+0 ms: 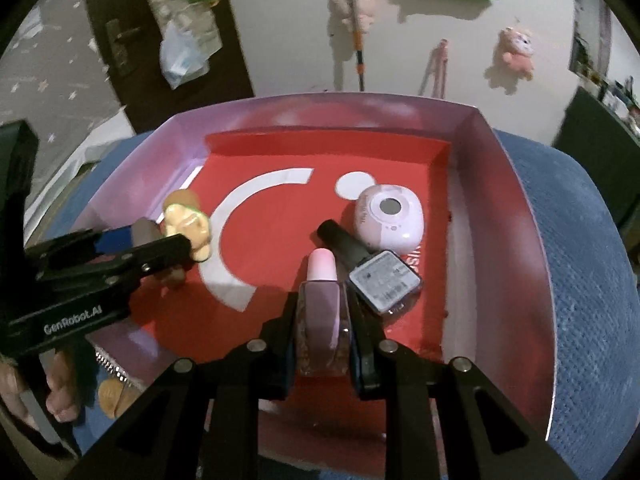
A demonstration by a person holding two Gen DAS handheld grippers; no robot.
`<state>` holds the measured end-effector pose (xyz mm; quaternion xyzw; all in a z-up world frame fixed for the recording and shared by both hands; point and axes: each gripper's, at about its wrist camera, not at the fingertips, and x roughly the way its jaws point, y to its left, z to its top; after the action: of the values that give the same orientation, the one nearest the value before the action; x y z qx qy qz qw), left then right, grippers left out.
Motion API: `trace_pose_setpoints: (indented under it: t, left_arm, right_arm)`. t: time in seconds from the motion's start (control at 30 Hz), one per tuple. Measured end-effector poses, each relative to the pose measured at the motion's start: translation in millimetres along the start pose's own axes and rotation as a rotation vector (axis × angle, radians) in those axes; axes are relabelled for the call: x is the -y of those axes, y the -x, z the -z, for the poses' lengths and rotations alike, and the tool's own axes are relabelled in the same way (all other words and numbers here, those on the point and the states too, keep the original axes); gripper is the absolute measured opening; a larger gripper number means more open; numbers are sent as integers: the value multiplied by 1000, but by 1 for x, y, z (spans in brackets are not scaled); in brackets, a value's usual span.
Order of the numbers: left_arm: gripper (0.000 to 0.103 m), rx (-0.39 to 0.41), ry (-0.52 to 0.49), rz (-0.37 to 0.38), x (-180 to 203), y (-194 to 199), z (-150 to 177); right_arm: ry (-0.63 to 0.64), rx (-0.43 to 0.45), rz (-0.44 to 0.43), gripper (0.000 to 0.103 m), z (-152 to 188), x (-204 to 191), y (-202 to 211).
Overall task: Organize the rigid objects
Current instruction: 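Open the right tool to stand the polish in the tray while the left tool releases the case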
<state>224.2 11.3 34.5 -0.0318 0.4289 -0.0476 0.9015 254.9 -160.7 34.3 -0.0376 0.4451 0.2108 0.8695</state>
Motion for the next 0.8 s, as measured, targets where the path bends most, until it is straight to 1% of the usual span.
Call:
trace_pose_setpoints:
  t: [0.1, 0.17, 0.33, 0.53, 0.67, 0.8]
  left_arm:
    - [47, -10, -4, -10, -1, -3, 2]
    - [47, -14, 9, 3, -4, -4, 2]
    - [47, -13, 5, -2, -3, -4, 2]
    - [48, -20, 9, 5, -1, -5, 3]
    - [49, -43, 6, -2, -1, -9, 4]
    - [49, -37, -1, -14, 0, -7, 3]
  right_arm:
    - [-21, 2, -13, 22, -1, 2, -2]
    - [-14, 1, -6, 22, -1, 0, -3]
    - [-17, -18, -7, 22, 1, -2, -9]
    - [-22, -19, -12, 23, 3, 0, -10]
    - [-25, -18, -15, 23, 3, 1, -9]
    - [-26, -17, -14, 24, 2, 1, -8]
